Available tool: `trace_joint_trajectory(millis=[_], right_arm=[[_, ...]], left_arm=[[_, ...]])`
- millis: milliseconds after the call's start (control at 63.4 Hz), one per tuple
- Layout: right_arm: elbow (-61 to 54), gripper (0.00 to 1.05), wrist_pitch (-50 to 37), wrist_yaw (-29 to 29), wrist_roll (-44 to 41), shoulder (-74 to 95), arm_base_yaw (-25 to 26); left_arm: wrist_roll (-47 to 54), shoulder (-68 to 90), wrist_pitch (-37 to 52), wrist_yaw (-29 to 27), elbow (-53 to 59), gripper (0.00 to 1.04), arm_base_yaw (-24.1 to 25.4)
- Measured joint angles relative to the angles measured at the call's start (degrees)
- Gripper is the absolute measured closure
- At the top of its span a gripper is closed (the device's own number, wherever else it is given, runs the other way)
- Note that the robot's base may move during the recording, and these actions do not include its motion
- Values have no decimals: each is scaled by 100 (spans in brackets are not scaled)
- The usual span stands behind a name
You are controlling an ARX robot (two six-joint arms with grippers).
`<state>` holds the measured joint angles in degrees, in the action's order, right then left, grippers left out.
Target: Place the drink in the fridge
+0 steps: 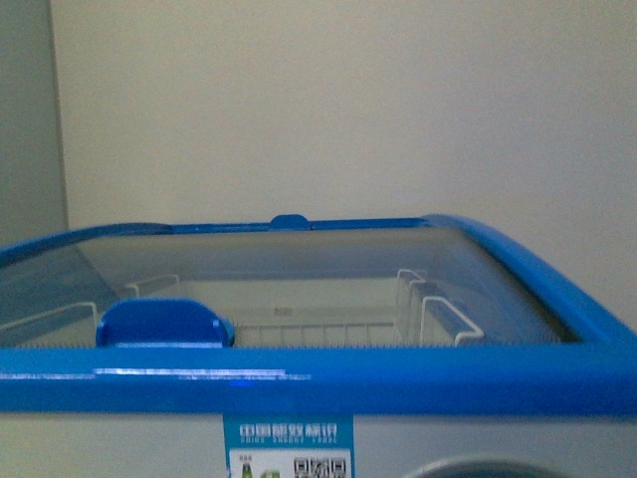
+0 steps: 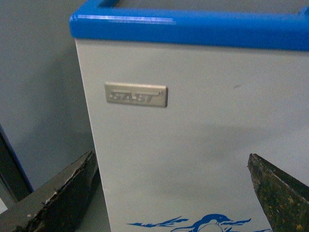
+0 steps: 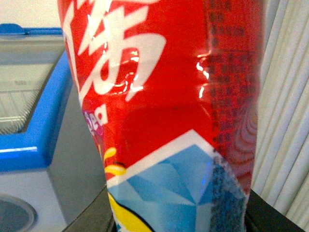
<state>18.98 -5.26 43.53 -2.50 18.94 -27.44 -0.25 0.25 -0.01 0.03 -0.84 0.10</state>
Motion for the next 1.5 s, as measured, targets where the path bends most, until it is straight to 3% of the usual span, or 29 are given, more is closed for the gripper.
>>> trace_joint_trajectory(millis=[647,726,836,1057,1231,1294,1373,1499], right_arm=[[2,65,-2,-2,2,0,0],[2,65,-2,0,2,0,0],[2,65,-2,-2,2,0,-4],[2,65,-2,-2,4,0,-4],[2,65,-2,0,2,0,-4],[2,65,-2,0,2,0,-4],[2,65,-2,-2,2,0,-4],[2,65,-2,0,2,0,-4]], left_arm=[[0,0,0,-2,0,8,0],[-483,616,258,-236,-116,8,186],[-573,2813,2131,586,-791,8,925],[557,5134,3703,2212,-1967,8,785],[2048,6286,3845,3497,-2562,8,542],[2767,6784,3567,4251,-2833,8,437],[3451,7147,3115,4671,-3086,8,339],[4343,7672,2577,4806,-3445,8,175]])
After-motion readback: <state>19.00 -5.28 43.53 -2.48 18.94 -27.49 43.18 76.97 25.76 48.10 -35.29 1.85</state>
